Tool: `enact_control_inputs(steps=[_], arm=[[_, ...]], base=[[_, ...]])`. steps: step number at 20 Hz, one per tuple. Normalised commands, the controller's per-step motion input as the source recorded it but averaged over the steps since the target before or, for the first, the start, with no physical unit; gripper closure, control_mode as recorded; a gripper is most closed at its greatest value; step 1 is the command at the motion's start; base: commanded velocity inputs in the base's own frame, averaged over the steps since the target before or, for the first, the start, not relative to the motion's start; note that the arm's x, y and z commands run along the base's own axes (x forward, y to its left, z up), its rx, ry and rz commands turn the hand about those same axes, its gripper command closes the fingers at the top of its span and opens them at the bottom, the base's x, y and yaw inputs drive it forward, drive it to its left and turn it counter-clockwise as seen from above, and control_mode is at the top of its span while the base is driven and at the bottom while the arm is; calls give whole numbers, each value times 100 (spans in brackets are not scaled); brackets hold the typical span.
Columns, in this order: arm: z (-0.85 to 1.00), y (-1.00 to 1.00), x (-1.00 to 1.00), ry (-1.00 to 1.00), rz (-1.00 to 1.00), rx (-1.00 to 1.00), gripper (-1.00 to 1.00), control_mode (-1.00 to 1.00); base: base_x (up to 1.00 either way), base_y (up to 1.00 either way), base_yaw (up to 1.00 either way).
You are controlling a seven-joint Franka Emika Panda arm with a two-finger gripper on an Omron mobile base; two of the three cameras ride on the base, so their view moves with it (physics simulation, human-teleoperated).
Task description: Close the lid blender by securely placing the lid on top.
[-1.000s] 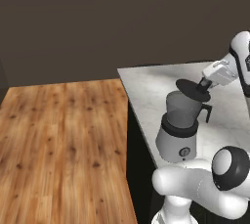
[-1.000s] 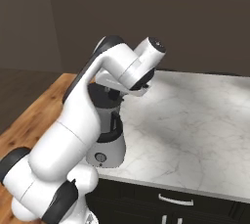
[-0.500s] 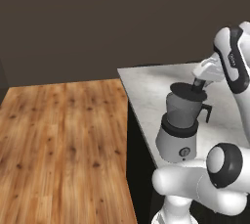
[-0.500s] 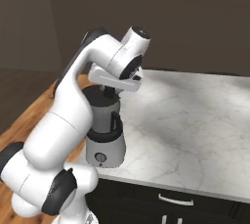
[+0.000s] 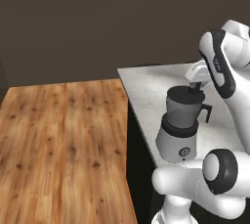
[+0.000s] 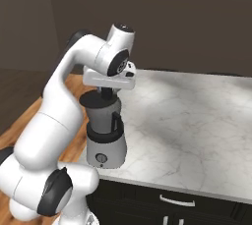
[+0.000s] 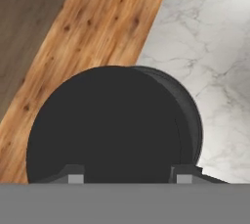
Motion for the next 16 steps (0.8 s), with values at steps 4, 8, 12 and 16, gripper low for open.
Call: enact_control_inputs(steps=[4,8,12,16], arm=[[-7,0,0,0,0,-4,100,-100],[0,0,3,0,0,0,100,-100],[-1,0,2,0,2,0,100,-100],[-4,0,0,0,3,0,100,-100]], base=[[0,0,0],[0,0,0],[0,0,0],[0,0,0]])
